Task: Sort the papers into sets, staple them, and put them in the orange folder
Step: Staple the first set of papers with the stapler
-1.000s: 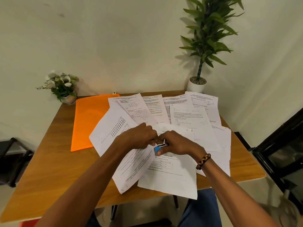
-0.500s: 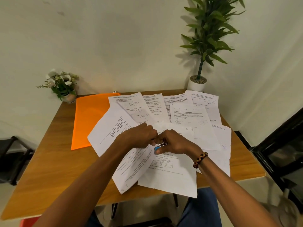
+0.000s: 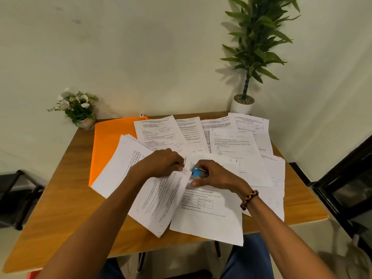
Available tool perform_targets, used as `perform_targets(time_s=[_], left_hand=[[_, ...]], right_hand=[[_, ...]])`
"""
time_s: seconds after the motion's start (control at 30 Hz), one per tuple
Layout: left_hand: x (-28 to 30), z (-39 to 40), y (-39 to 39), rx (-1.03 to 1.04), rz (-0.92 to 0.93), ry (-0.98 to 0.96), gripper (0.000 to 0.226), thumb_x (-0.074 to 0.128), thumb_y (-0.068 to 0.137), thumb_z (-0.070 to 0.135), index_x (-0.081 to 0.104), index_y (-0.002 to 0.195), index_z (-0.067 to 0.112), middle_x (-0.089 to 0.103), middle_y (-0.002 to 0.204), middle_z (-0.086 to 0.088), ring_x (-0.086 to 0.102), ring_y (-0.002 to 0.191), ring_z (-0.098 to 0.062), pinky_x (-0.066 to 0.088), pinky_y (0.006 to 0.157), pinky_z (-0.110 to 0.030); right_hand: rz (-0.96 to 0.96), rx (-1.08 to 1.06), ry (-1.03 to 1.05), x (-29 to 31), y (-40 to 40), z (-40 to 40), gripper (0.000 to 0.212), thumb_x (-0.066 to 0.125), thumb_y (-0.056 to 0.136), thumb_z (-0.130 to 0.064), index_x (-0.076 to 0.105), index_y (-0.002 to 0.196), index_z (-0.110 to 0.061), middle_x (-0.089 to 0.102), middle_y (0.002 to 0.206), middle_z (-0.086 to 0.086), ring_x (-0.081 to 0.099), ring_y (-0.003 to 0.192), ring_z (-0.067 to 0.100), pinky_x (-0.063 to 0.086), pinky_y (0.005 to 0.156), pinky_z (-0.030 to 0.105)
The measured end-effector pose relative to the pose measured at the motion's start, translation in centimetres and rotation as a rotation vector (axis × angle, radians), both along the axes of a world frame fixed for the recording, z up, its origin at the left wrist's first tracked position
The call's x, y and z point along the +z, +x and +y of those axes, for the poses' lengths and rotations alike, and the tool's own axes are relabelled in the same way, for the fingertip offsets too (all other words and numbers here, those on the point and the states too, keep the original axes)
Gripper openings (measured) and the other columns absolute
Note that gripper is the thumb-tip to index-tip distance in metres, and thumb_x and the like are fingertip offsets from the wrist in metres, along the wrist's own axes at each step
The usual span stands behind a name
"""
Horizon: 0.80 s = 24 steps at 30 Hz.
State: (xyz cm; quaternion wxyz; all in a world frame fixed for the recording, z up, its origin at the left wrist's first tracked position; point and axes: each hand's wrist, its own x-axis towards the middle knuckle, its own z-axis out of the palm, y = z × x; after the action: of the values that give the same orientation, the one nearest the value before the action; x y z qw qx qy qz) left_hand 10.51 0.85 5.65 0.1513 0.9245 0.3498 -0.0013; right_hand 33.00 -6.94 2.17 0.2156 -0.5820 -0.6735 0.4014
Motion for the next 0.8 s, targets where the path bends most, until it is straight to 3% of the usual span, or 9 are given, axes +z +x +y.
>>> perform_targets(time_s=[0.07, 0.17, 0.27, 0.37, 0.5, 0.57, 0.67, 0.73, 0.8], left_hand=[[-0.2, 0.5, -0.7, 0.015, -0.043, -0.038, 0.018, 0.056, 0.102, 0.032, 0.070, 0.108, 0.024, 0.071, 0.106, 0.006, 0.056, 0.089, -0.009, 0.047, 0.078, -0.029], [-0.5, 1.0, -1.3, 0.026, -0.109, -0.066, 0.019, 0.058, 0.101, 0.033, 0.070, 0.112, 0.025, 0.071, 0.113, 0.006, 0.057, 0.092, -0.008, 0.047, 0.081, -0.029], [-0.7, 1.0, -1.7, 0.061, -0.104, -0.048, 0.019, 0.057, 0.101, 0.035, 0.070, 0.112, 0.027, 0.071, 0.113, 0.007, 0.056, 0.092, -0.007, 0.044, 0.075, -0.027], [-0.3, 1.0, -3.4, 0.126, -0.127, 0.015, 0.017, 0.056, 0.101, 0.035, 0.069, 0.110, 0.028, 0.070, 0.109, 0.009, 0.056, 0.089, -0.007, 0.039, 0.066, -0.024], [-0.1, 0.9, -7.3, 0.286, -0.217, 0.097, 0.012, 0.054, 0.101, 0.036, 0.064, 0.096, 0.033, 0.064, 0.088, 0.015, 0.059, 0.082, -0.013, 0.038, 0.061, -0.028], [-0.1, 1.0, -9.3, 0.374, -0.304, 0.096, 0.013, 0.054, 0.101, 0.036, 0.060, 0.090, 0.039, 0.059, 0.079, 0.017, 0.056, 0.075, -0.014, 0.035, 0.059, -0.029], [-0.3, 1.1, -12.8, 0.506, -0.442, 0.081, 0.016, 0.053, 0.099, 0.037, 0.057, 0.084, 0.037, 0.059, 0.076, 0.015, 0.055, 0.074, -0.015, 0.040, 0.061, -0.033], [-0.7, 1.2, -14.9, 0.611, -0.530, 0.067, 0.024, 0.055, 0.101, 0.031, 0.057, 0.077, 0.031, 0.059, 0.073, 0.011, 0.053, 0.071, -0.013, 0.042, 0.063, -0.035], [-1.2, 1.2, -17.0, 0.701, -0.646, 0.044, 0.033, 0.056, 0.102, 0.025, 0.052, 0.070, 0.030, 0.051, 0.065, 0.010, 0.046, 0.064, -0.008, 0.036, 0.061, -0.034]], right_hand=[[0.180, -0.095, -0.002, -0.4, -0.3, -0.3, 0.038, 0.090, 0.073, -0.038, 0.068, 0.097, -0.017, 0.063, 0.081, -0.007, 0.056, 0.072, 0.012, 0.047, 0.068, 0.028], [0.382, -0.180, -0.065, -0.6, -1.9, -0.8, 0.025, 0.085, 0.081, -0.017, 0.063, 0.085, -0.007, 0.050, 0.065, -0.008, 0.049, 0.056, 0.002, 0.041, 0.054, 0.016], [0.511, -0.251, -0.136, -1.1, -3.9, -0.7, 0.034, 0.084, 0.082, -0.013, 0.051, 0.074, -0.013, 0.040, 0.060, -0.002, 0.038, 0.049, 0.010, 0.033, 0.047, 0.026], [0.600, -0.292, -0.169, -1.6, -5.5, 0.0, 0.028, 0.085, 0.081, -0.014, 0.064, 0.090, 0.002, 0.047, 0.063, 0.003, 0.041, 0.047, 0.010, 0.034, 0.045, 0.024], [0.570, -0.215, -0.152, -1.4, -7.4, 0.9, 0.019, 0.084, 0.082, -0.014, 0.065, 0.084, -0.010, 0.060, 0.063, -0.002, 0.056, 0.053, 0.010, 0.042, 0.050, 0.024], [0.531, -0.161, -0.163, -1.4, -8.5, 1.4, 0.021, 0.084, 0.082, -0.016, 0.071, 0.097, -0.009, 0.075, 0.078, 0.000, 0.072, 0.072, 0.013, 0.054, 0.061, 0.022], [0.481, -0.066, -0.133, -1.6, -10.7, 2.3, 0.030, 0.085, 0.081, -0.017, 0.071, 0.108, -0.011, 0.079, 0.098, -0.004, 0.074, 0.095, 0.013, 0.058, 0.080, 0.026], [0.399, -0.058, -0.060, -1.8, -12.2, 3.2, 0.021, 0.086, 0.081, -0.021, 0.065, 0.085, -0.020, 0.069, 0.075, -0.015, 0.067, 0.075, -0.001, 0.050, 0.070, 0.019], [0.215, -0.084, 0.041, -2.3, -13.7, 4.5, 0.032, 0.086, 0.079, -0.034, 0.056, 0.076, -0.026, 0.054, 0.068, -0.017, 0.054, 0.064, 0.002, 0.040, 0.064, 0.023]])
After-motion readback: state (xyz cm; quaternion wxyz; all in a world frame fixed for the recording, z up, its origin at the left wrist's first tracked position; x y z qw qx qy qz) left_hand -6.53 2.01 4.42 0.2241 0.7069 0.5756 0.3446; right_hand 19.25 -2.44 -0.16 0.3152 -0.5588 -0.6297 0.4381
